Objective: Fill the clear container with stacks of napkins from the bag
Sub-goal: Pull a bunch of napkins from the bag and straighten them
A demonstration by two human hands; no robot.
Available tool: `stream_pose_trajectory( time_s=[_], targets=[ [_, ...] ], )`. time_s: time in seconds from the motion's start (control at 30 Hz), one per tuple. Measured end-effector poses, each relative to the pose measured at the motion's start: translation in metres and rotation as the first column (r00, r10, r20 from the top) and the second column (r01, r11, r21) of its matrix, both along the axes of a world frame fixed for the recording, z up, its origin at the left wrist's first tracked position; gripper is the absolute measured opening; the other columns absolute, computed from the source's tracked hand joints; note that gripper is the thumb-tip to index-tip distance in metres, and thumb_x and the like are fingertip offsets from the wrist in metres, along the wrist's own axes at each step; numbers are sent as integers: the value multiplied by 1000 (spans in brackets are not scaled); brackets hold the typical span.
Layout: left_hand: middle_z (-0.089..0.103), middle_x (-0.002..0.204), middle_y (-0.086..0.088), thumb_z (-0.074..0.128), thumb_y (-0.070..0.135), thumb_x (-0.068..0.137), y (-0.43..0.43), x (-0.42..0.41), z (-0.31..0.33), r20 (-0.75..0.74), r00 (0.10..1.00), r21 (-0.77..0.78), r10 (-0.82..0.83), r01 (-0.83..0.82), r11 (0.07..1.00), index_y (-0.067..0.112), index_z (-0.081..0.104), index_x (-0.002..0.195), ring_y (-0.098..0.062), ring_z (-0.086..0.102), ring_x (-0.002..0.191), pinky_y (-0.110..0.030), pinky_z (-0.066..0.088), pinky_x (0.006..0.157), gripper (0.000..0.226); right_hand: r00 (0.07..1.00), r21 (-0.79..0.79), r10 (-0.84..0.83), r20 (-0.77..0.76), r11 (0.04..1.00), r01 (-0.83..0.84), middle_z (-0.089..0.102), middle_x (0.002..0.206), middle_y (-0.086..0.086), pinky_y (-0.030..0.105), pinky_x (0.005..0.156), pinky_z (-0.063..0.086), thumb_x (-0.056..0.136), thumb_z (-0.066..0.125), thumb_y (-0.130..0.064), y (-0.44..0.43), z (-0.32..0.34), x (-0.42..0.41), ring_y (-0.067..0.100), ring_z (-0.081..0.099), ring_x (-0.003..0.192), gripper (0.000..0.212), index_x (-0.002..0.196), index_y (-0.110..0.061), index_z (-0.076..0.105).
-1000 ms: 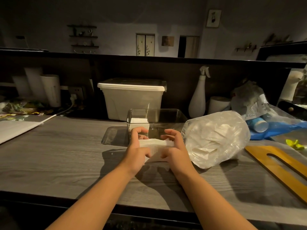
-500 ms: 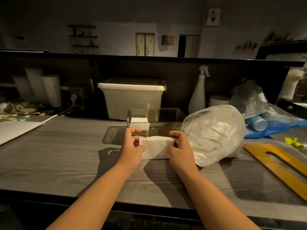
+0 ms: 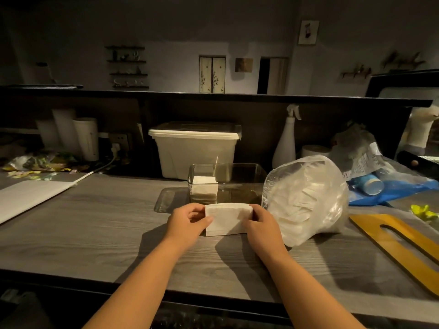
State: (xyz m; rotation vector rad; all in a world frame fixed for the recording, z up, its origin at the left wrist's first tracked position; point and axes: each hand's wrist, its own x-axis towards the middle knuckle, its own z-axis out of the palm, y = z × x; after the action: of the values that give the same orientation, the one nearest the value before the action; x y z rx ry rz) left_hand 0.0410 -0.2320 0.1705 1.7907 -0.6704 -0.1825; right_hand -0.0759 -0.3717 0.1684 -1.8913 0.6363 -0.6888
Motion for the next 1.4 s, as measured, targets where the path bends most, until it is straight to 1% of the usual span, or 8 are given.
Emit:
stream_pose_trajectory(
  time_s=[0.1, 0.27, 0.4, 0.6, 0.77, 0.97, 1.2, 1.4],
  targets=[
    [74, 92, 4, 76, 9, 84, 1, -1, 7, 4, 999, 7, 35, -35, 999, 19, 73, 95, -11, 68, 92, -37, 57, 91, 15, 1000, -26, -18, 12, 999, 19, 69, 91, 1, 37, 80, 53, 91, 52, -3, 0, 3, -1, 21, 64, 91, 21, 95, -16, 67],
    [69, 92, 10, 74, 12, 86, 7, 3, 35, 75, 997, -13, 3, -2, 1000, 26, 68, 97, -4, 64, 91, -16, 49, 76, 18, 993, 42, 26, 115, 999, -31, 70, 103, -6, 36, 87, 57, 96, 57, -5, 0, 23, 1, 14, 65, 98, 25, 108, -26, 66],
    [71, 97, 10, 77, 26, 85, 6, 14, 55, 121, 992, 10, 46, -48, 999, 32, 68, 101, -12, 66, 97, -34, 56, 87, 20, 987, 112, 41, 155, 992, -59, 67, 111, -2, 31, 85, 57, 99, 55, -4, -2, 46, 6, 16, 63, 104, 27, 118, -21, 63],
    [73, 98, 1, 75, 15, 86, -1, 28, 85, 62, 997, -102, 53, -46, 994, 20, 72, 103, -17, 69, 96, -39, 59, 88, 18, 988, 170, 61, 143, 982, -85, 70, 106, -1, 43, 90, 58, 95, 57, -5, -11, 80, 27, 23, 65, 103, 25, 104, -27, 65],
    [72, 103, -7, 73, 12, 87, -10, 47, 101, -66, 997, -141, 46, -55, 989, 18, 69, 98, -23, 71, 92, -43, 61, 82, 13, 987, 198, 60, 146, 976, -89, 67, 105, 1, 26, 75, 58, 95, 57, -3, -21, 99, 49, 19, 65, 98, 19, 105, -17, 65],
    [67, 101, -11, 73, 3, 85, -17, 67, 113, -103, 995, -61, 6, -12, 998, 15, 57, 110, -27, 73, 84, -41, 63, 75, 32, 977, 335, 3, 212, 939, -76, 66, 112, 8, 41, 88, 60, 94, 61, -4, -32, 112, 93, 24, 68, 101, 20, 112, -13, 64],
    [66, 94, -2, 68, 21, 90, -15, 87, 105, 114, 989, 153, 93, -110, 982, 24, 58, 103, -21, 65, 88, -36, 55, 74, 17, 998, 261, -15, 64, 965, -2, 64, 112, 8, 39, 81, 62, 94, 65, -9, -43, 112, 140, 24, 67, 101, 21, 114, -15, 62],
    [73, 89, 1, 67, 21, 92, -4, 92, 91, 154, 980, 176, -126, 98, 979, 39, 60, 112, -22, 66, 93, -35, 52, 84, 28, 996, 108, -34, -84, 993, 43, 65, 108, 7, 39, 83, 61, 91, 72, -19, -49, 100, 163, 23, 66, 98, 22, 110, -17, 60]
  ],
)
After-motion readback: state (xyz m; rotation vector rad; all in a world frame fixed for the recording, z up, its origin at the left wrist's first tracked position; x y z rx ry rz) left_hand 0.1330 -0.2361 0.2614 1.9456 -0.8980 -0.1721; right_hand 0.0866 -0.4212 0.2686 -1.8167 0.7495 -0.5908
